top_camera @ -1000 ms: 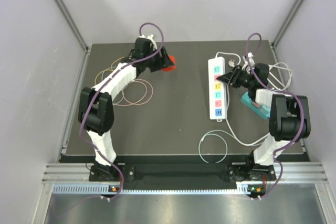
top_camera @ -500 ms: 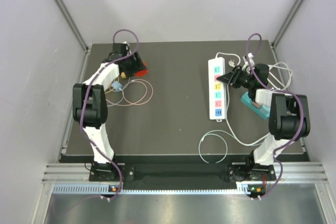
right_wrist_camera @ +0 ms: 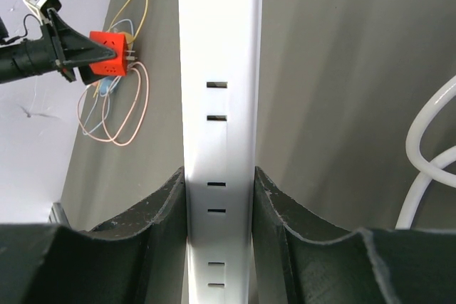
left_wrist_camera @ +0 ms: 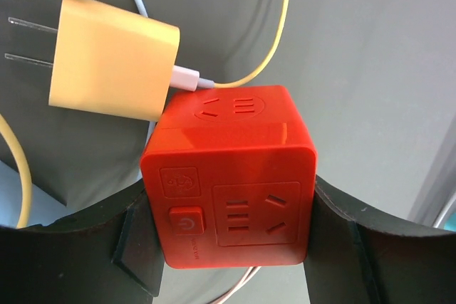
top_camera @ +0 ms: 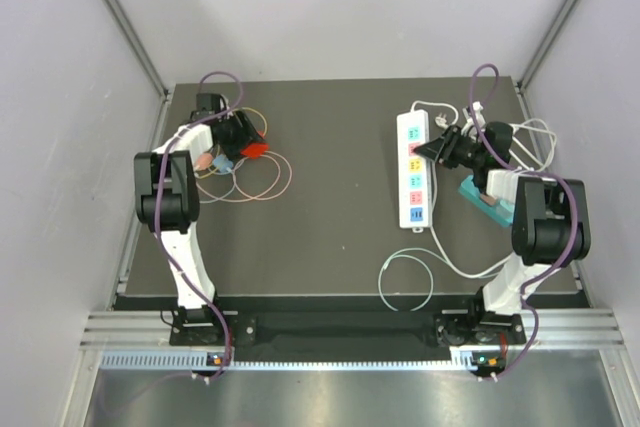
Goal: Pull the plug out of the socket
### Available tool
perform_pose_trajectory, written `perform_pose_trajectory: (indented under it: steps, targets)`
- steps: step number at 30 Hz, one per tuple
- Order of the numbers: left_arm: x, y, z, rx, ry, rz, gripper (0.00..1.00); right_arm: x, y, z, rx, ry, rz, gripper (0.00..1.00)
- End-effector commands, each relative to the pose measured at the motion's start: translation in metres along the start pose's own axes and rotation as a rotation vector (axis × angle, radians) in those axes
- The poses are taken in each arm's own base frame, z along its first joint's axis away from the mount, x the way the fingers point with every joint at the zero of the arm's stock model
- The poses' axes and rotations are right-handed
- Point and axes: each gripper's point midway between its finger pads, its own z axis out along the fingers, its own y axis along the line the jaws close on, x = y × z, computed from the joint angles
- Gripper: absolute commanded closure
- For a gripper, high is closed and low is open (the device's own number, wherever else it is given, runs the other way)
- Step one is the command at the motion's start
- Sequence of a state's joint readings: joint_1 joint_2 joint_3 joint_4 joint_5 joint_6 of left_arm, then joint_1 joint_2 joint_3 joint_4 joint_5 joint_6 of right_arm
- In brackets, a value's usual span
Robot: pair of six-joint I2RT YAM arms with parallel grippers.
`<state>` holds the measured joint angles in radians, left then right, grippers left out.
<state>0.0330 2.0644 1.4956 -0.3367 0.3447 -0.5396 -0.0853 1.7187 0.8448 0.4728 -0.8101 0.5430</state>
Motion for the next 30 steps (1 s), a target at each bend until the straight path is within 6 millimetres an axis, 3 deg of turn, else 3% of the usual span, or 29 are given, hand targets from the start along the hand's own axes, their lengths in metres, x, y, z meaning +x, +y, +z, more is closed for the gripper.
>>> perform_pose_trajectory:
  steps: [1, 4, 5, 6, 10, 15, 21, 26, 30]
  targets:
    - [-0.012, -0.009, -0.005, 0.055, -0.034, 0.012, 0.68, -0.019, 0.005, 0.0, -0.039, -0.049, -0.051, 1.0]
    - [-0.02, -0.016, -0.019, 0.076, -0.072, 0.038, 0.49, -0.016, 0.001, 0.002, -0.031, -0.041, -0.037, 1.0]
    - [-0.023, -0.021, -0.024, 0.094, -0.087, 0.049, 0.36, -0.014, -0.001, 0.003, -0.03, -0.037, -0.034, 1.0]
    - [-0.025, -0.026, -0.029, 0.109, -0.103, 0.061, 0.3, -0.013, -0.003, 0.003, -0.027, -0.035, -0.026, 1.0]
    - [-0.042, -0.057, -0.066, 0.208, -0.2, 0.122, 0.06, -0.007, -0.013, 0.006, -0.014, -0.024, 0.016, 0.97]
    - [-0.053, -0.08, -0.104, 0.254, -0.275, 0.172, 0.01, -0.003, -0.019, 0.009, -0.013, -0.018, 0.07, 0.99]
    - [-0.051, -0.089, -0.145, 0.256, -0.366, 0.225, 0.01, -0.002, -0.019, 0.021, -0.031, -0.016, 0.167, 1.0]
    - [-0.028, -0.085, -0.17, 0.262, -0.394, 0.236, 0.01, -0.008, -0.008, 0.043, -0.022, 0.017, 0.128, 1.0]
    - [-0.01, -0.08, -0.198, 0.27, -0.452, 0.239, 0.01, -0.032, -0.005, 0.064, -0.007, -0.004, 0.1, 0.98]
